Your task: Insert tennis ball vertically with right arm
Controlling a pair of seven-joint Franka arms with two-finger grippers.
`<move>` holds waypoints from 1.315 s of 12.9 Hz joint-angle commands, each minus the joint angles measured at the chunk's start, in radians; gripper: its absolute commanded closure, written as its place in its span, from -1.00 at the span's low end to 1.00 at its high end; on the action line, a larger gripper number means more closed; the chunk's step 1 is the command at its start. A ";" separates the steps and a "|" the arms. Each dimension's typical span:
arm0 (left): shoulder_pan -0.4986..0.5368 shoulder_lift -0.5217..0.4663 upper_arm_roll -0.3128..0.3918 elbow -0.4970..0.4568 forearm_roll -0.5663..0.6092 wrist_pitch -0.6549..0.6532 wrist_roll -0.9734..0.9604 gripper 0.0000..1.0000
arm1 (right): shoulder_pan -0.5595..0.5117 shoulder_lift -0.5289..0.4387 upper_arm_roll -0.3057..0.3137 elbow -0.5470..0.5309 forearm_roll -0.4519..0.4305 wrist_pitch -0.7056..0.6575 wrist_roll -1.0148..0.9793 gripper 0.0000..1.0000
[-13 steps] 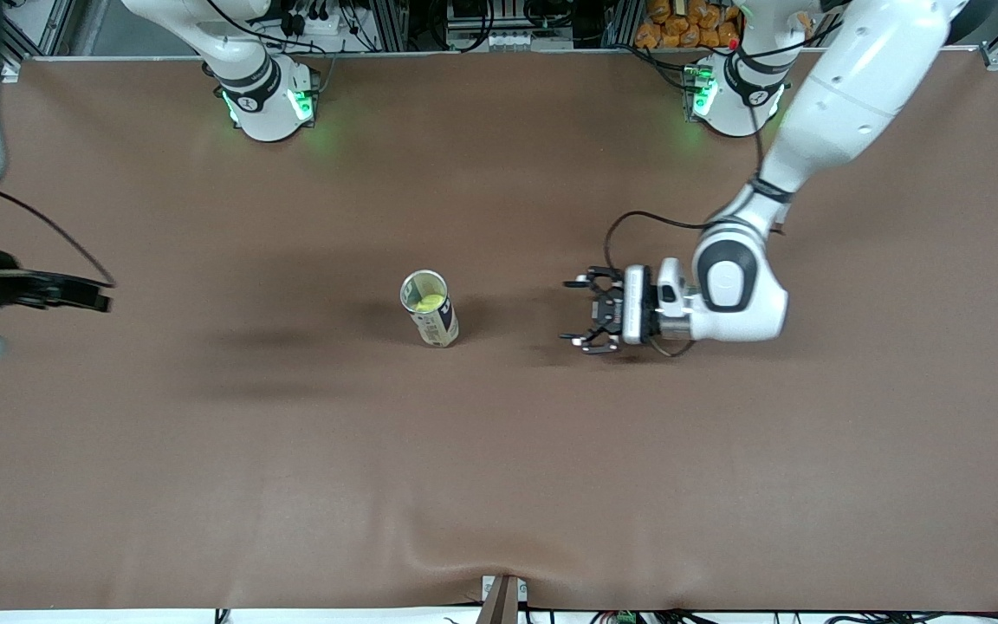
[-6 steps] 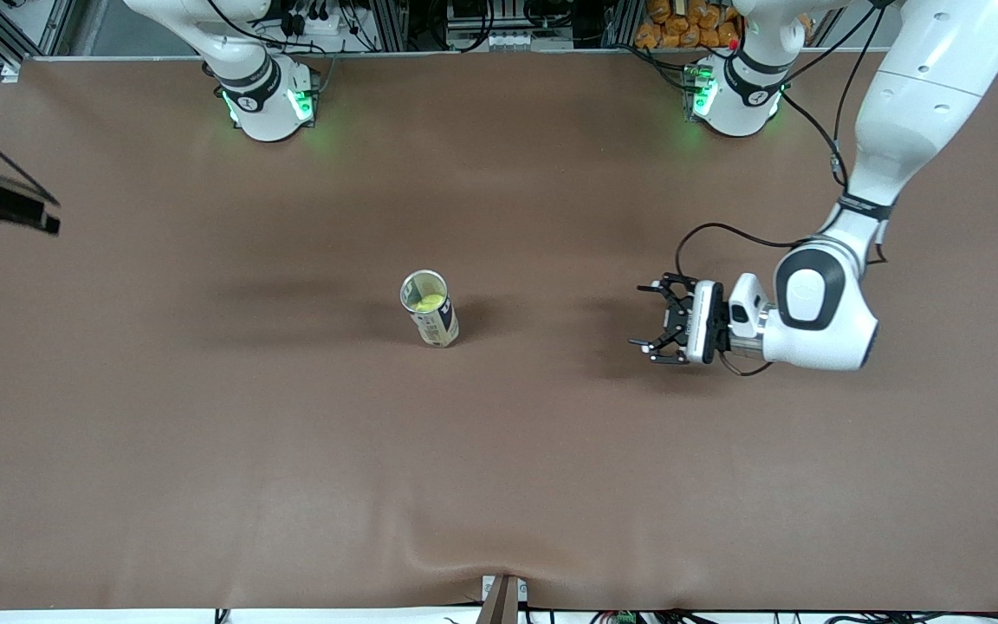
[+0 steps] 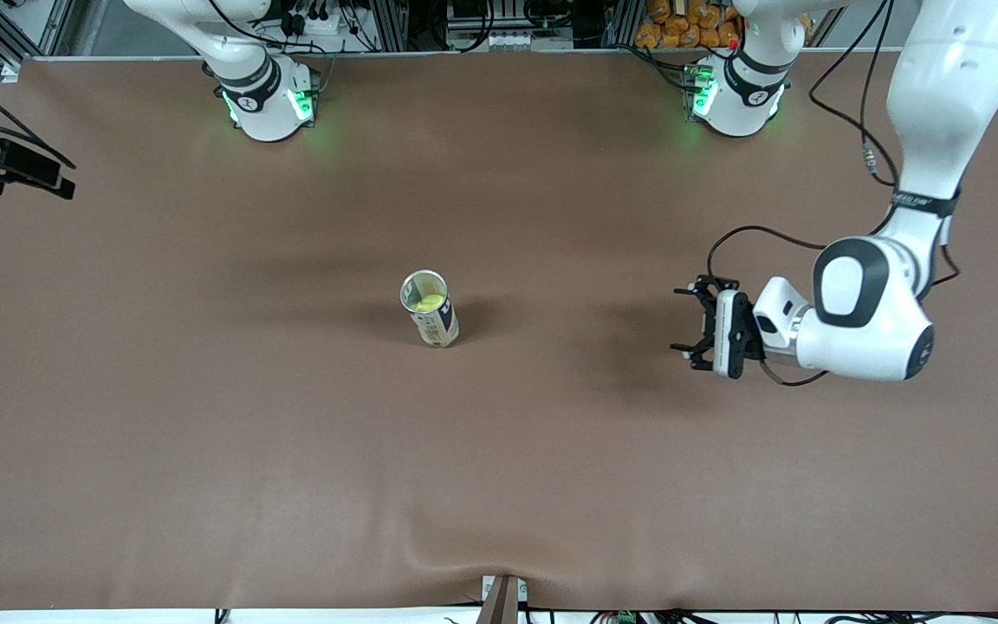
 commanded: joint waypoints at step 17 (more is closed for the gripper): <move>-0.244 -0.489 0.274 0.049 0.457 -0.312 -1.499 -1.00 | 0.026 0.015 -0.001 0.000 -0.043 0.091 0.095 -1.00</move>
